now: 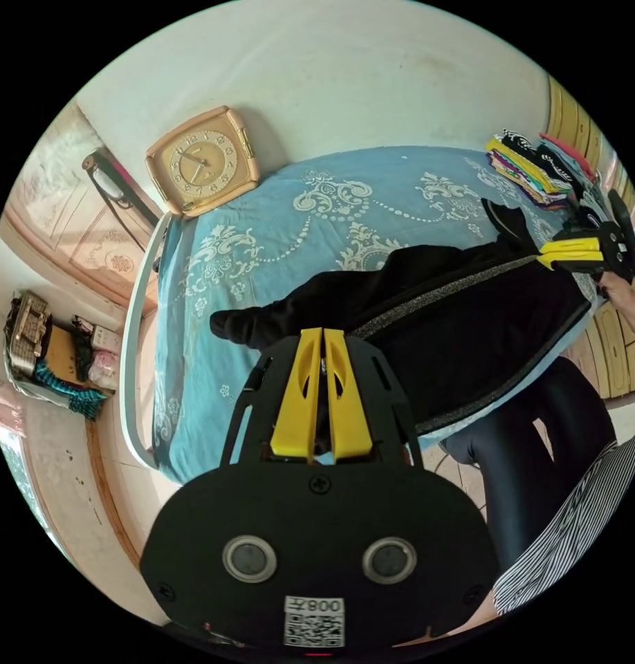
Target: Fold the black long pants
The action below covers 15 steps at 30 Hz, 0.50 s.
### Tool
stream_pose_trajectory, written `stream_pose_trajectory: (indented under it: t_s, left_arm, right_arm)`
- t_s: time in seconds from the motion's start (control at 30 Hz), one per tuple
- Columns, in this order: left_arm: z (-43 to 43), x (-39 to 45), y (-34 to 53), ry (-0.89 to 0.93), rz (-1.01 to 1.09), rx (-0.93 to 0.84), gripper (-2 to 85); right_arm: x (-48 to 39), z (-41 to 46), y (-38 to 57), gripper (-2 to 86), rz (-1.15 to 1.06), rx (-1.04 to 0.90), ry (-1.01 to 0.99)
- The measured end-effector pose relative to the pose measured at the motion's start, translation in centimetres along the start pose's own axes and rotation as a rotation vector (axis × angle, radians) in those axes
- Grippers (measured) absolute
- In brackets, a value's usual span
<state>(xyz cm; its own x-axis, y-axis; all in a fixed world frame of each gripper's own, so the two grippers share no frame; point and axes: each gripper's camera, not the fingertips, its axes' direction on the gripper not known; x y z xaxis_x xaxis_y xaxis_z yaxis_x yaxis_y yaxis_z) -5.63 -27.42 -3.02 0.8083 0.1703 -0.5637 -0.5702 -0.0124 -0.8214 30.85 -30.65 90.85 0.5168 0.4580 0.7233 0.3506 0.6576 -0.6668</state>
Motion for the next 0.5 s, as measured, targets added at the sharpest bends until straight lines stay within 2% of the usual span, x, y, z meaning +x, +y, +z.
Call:
stream_pose_trajectory:
  t_s: [0.5]
  left_arm:
    - [-1.1, 1.8, 12.4, 0.046, -0.072, -0.064, 0.5]
  right_arm:
    - [-7.5, 5.3, 8.6, 1.4, 0.0, -0.085, 0.012]
